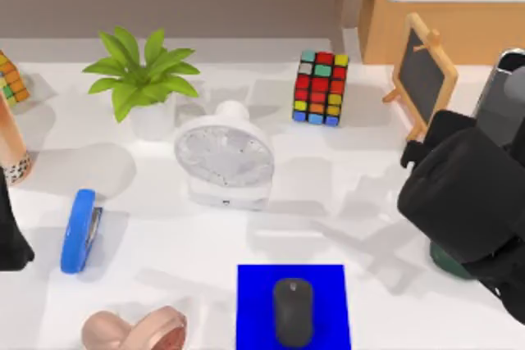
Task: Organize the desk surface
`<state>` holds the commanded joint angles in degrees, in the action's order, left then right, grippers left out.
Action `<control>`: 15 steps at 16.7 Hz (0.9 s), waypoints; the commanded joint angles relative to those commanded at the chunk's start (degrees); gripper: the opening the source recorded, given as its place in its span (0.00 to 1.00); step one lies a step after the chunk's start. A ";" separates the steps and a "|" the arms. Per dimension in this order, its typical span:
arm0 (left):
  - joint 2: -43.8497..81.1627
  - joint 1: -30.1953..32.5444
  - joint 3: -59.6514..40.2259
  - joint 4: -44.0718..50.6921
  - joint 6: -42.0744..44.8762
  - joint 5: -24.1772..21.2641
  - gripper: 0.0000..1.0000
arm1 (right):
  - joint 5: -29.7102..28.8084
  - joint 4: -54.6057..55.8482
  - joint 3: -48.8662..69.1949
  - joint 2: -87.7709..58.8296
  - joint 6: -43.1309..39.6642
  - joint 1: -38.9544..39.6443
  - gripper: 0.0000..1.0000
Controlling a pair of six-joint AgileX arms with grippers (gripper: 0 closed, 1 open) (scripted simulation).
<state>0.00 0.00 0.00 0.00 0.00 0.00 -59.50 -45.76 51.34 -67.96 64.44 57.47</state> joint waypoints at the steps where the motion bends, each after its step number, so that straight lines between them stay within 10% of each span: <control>1: 0.00 0.00 0.00 0.00 0.00 0.00 1.00 | 0.01 2.05 -0.45 -0.01 -0.58 -0.99 0.00; 15: 0.00 0.00 0.00 0.00 0.00 0.00 1.00 | -0.18 13.37 -4.60 -9.25 -6.73 -11.37 0.08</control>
<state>0.00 0.00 0.00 0.00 0.00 0.00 -59.68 -32.39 46.74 -77.21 57.71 46.10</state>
